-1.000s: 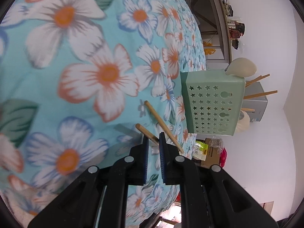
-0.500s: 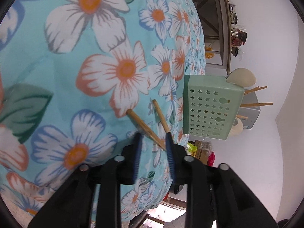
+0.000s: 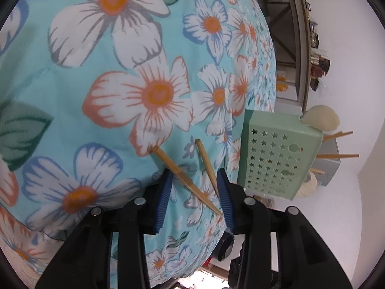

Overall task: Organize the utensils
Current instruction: 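Close the left tool on the remaining chopsticks while the right tool approaches them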

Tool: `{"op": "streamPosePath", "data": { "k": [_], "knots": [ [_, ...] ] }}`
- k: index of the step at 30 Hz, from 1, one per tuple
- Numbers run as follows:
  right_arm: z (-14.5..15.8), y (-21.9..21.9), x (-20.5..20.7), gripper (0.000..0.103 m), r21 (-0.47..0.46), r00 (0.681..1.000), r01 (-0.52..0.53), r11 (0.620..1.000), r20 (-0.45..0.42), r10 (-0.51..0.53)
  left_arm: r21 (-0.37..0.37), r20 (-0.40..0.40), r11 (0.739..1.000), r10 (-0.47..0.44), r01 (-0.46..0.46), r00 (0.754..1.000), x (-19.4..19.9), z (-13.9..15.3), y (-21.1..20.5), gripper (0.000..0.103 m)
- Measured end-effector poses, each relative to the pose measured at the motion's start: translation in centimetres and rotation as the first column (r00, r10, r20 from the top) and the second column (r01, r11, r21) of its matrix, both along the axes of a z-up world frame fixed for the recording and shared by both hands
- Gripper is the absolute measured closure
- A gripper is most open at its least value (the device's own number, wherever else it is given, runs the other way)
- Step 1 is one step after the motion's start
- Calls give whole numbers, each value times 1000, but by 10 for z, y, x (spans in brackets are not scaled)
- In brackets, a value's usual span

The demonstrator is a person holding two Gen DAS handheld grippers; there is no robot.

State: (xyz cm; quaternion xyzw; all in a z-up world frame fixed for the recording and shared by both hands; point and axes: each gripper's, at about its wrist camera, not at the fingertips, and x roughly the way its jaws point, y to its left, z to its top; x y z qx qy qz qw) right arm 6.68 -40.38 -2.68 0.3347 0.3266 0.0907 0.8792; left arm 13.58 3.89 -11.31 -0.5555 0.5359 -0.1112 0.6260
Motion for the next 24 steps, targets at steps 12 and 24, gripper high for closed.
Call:
{"op": "streamPosePath", "data": {
  "k": [12,24],
  "knots": [
    [-3,-6,-3,62,15,1000,9,1000,1,-9,50,-16,999,14,-13,1000,-4,-5,-1,91],
    [1,-9,-5,62,8,1000,18,1000,3,-18,123,99,989,-92,79,991,-3,8,-5,91]
  ]
}}
